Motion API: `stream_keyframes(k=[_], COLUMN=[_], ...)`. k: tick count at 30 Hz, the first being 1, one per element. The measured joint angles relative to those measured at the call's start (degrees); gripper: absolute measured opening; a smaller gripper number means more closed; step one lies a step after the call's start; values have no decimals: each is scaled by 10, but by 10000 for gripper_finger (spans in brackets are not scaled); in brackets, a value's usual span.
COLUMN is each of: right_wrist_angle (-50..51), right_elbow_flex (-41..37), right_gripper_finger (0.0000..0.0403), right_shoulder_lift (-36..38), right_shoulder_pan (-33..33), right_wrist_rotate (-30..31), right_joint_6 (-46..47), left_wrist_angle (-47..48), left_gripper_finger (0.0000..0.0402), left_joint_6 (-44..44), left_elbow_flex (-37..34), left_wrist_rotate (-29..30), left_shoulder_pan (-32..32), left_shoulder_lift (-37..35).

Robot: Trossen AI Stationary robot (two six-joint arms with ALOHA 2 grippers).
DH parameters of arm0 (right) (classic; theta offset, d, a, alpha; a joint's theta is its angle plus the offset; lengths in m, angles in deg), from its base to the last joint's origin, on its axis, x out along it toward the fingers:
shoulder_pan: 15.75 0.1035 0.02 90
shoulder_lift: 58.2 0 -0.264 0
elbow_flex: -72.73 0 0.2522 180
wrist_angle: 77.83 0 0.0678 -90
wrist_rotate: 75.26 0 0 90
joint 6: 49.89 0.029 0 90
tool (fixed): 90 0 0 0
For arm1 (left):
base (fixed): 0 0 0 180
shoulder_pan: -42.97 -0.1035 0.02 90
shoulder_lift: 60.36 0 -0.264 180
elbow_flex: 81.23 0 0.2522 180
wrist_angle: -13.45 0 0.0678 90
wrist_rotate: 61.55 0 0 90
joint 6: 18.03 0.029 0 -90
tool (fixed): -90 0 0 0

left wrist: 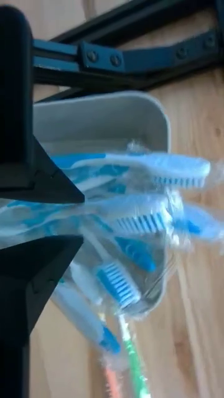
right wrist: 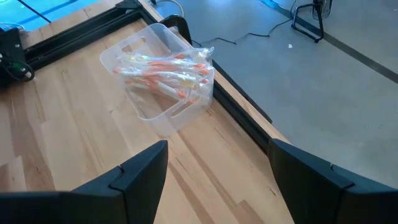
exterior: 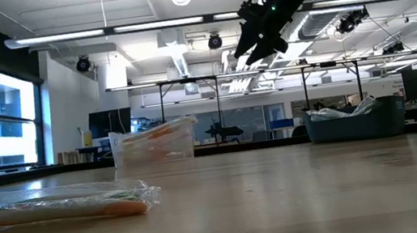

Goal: Pick & Place Toothbrushes
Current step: Put the blue toothbrush into the gray bin, then put the green toothbrush into the blue bin

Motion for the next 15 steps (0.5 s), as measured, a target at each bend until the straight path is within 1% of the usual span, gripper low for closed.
stream_keyframes(k=[3, 10, 15], right_wrist_angle=[0, 0, 0], right_elbow_flex=[0, 0, 0], right_gripper_finger=[270, 270, 270], right_shoulder_lift=[0, 0, 0], right_shoulder_pan=[0, 0, 0], right_wrist_rotate=[0, 0, 0], right_joint_6=[11, 14, 13], left_wrist_angle=[-8, 7, 10], left_gripper_finger=[97, 141, 151], left_joint_6=[25, 40, 42], left_elbow_flex=[0, 0, 0], left_wrist_rotate=[-1, -2, -2], left_shoulder_pan=[0, 0, 0], left_shoulder_lift=[0, 0, -4])
